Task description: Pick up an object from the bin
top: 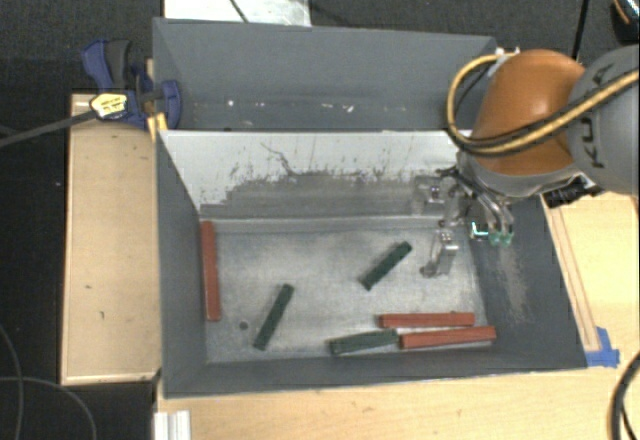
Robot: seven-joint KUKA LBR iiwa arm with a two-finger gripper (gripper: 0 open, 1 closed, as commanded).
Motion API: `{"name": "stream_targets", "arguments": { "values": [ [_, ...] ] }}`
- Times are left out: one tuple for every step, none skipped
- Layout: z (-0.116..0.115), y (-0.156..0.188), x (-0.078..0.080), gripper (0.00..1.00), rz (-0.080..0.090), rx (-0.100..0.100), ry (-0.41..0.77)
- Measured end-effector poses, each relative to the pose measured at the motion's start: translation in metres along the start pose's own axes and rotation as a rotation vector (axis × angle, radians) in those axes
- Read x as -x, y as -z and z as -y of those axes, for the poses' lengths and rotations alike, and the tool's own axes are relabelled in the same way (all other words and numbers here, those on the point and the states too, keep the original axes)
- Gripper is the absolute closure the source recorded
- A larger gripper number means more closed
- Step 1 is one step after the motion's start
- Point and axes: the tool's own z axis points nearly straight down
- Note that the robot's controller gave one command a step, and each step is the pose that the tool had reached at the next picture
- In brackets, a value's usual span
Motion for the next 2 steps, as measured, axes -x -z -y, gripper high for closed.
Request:
{"name": "stream_targets", "arguments": {
  "values": [
    [0.0042,-0.0935,0.0118,0.00,0.000,0.001,-0.008],
    [0.0044,-0.0887,0.0137,1.00,0.008,0.000,-0.006]
  ]
}}
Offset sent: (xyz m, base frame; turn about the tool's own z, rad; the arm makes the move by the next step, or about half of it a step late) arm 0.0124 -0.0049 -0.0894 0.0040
